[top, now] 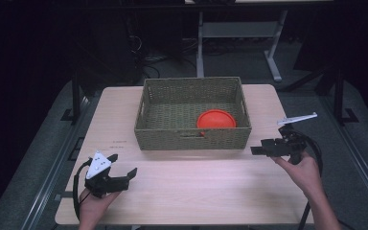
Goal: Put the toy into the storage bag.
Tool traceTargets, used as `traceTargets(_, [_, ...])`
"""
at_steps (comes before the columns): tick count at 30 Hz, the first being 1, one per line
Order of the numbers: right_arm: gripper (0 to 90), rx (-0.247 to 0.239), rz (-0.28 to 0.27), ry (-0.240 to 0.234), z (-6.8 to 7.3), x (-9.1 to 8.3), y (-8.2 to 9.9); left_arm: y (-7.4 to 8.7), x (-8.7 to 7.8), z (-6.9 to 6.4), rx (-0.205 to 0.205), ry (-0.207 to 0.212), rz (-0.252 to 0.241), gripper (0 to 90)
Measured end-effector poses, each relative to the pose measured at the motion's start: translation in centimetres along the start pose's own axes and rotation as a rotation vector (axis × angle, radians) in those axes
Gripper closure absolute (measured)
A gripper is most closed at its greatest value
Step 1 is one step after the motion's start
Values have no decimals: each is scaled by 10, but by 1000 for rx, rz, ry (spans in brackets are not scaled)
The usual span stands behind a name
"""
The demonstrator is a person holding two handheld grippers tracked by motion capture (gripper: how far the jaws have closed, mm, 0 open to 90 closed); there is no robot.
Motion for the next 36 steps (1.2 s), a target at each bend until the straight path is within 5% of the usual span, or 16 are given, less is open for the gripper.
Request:
traceTargets(16, [272,40,-20,16,-16,-5,39,1,0,0,0,-4,2,130])
traceTargets(36, [268,24,-45,44,-9,-3,95,1,2,0,-3,1,4,130])
Point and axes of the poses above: each handheld gripper's, and its own axes: x roughly forward along the jaws, y roughly out of its underside, z roughly to its left, the point moved 1 cm from there along x, roughly forward along the jaws, and after that the axes turned 13 degrees about -y, right-handed, at the moved point
